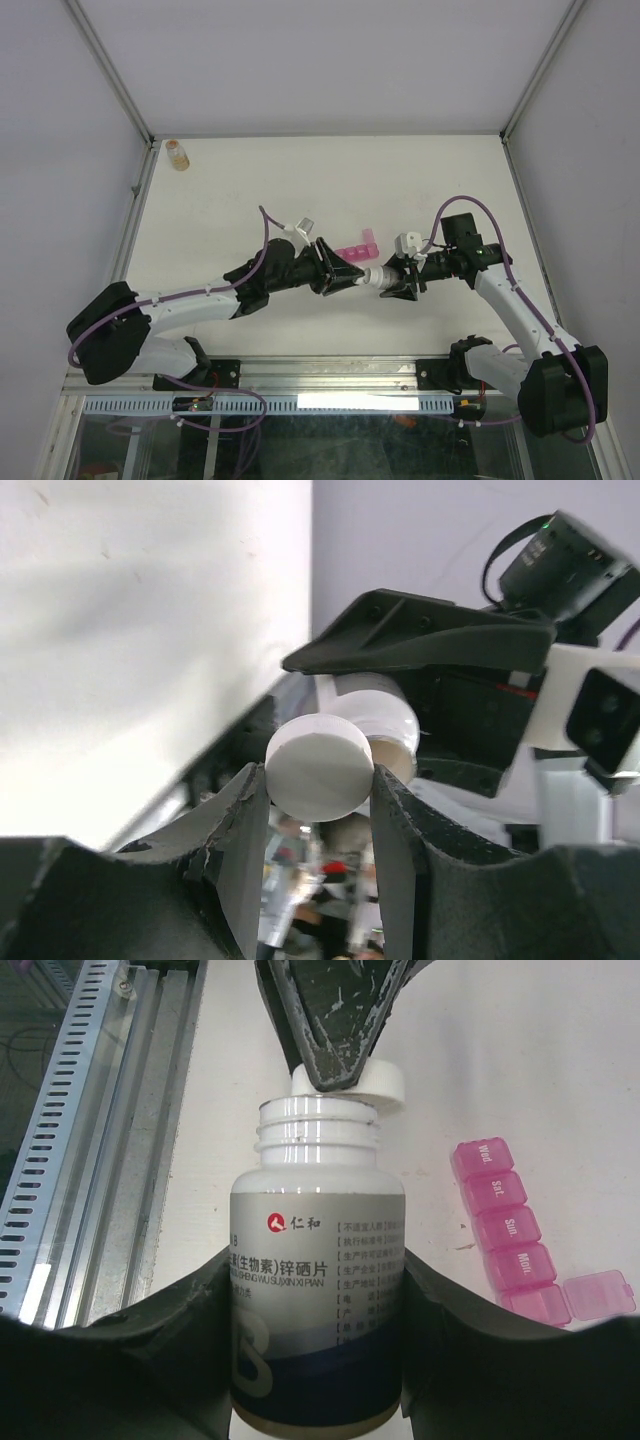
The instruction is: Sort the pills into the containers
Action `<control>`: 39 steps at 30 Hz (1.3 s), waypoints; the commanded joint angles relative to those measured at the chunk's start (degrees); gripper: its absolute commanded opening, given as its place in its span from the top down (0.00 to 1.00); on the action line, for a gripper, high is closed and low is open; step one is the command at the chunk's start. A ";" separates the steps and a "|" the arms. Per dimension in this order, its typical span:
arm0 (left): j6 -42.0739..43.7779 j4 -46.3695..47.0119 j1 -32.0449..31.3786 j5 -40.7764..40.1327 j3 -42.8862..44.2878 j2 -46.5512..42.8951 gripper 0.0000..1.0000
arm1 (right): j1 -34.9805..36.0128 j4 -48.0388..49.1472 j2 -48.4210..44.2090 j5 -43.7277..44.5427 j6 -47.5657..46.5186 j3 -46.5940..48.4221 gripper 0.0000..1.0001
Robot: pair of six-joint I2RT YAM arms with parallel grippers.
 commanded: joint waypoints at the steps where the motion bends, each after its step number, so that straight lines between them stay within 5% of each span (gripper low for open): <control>1: 15.17 -4.40 0.58 -7.53 0.60 -4.70 0.81 | -0.15 0.42 -0.85 -1.34 -0.43 1.32 1.00; 6: 34.69 -10.20 1.08 -15.62 -1.30 -6.00 0.73 | -0.36 0.42 -0.86 -1.98 -0.18 1.48 1.00; 12: 40.57 -21.44 3.38 -28.55 -1.23 -4.55 0.69 | -2.23 2.75 -1.97 -5.62 3.90 1.82 1.00; 18: 41.40 -29.04 7.62 -32.98 -0.87 -1.54 0.57 | -3.87 23.62 -4.62 -7.02 33.24 5.31 1.00; 25: 42.05 -29.96 12.25 -30.29 -1.64 1.45 0.44 | -7.99 31.42 0.01 9.54 60.69 29.94 1.00; 28: 42.28 -29.97 12.91 -30.34 -1.52 2.25 0.36 | -9.34 41.62 1.15 4.91 77.22 33.24 1.00; 31: 42.27 -30.05 13.44 -30.22 -1.37 2.55 0.22 | -4.59 62.62 -2.16 -8.35 92.50 26.74 1.00; 33: 42.24 -30.09 13.64 -30.02 -1.50 2.38 0.16 | -5.97 68.15 -3.51 -10.93 94.56 25.20 1.00; 36: 42.60 -30.15 13.70 -28.98 -1.27 1.47 0.10 | -10.96 42.84 -1.46 3.52 76.53 32.47 1.00; 37: 42.92 -30.19 13.77 -28.34 -1.13 0.76 0.08 | -11.53 44.57 -0.64 5.28 75.67 32.67 1.00; 39: 43.78 -30.13 13.76 -26.95 -1.09 -1.15 0.06 | -11.58 62.25 -0.05 -2.05 90.32 28.21 1.00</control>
